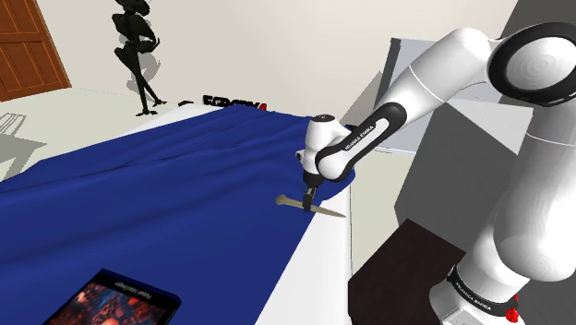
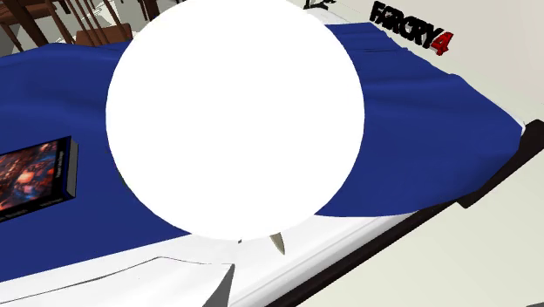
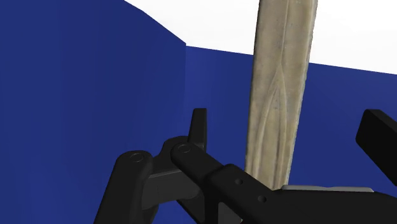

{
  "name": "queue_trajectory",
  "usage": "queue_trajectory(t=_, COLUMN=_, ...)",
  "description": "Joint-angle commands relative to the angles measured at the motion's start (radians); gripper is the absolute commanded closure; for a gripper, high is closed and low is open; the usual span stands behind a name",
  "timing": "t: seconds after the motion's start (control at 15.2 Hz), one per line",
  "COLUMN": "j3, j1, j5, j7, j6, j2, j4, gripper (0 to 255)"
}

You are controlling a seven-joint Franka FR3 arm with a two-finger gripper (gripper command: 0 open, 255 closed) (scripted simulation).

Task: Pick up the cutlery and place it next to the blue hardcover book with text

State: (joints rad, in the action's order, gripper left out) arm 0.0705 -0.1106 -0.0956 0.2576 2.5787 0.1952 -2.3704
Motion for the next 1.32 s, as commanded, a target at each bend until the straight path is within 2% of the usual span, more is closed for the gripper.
queue_trajectory(t=0.0, j3=-0.004, j1=-0.001, j5=-0.009, j7=-0.006, j6=0.037, j2=0.034, j4=-0.003, gripper=0)
queue_trajectory(t=0.53, j3=-0.004, j1=-0.001, j5=-0.009, j7=-0.006, j6=0.037, j2=0.034, j4=-0.003, gripper=0)
queue_trajectory(t=0.59, j3=-0.004, j1=-0.001, j5=-0.009, j7=-0.006, j6=0.037, j2=0.034, j4=-0.003, gripper=255)
queue_trajectory(t=1.25, j3=-0.002, j1=0.001, j5=-0.006, j7=-0.004, j6=0.024, j2=0.021, j4=-0.003, gripper=255)
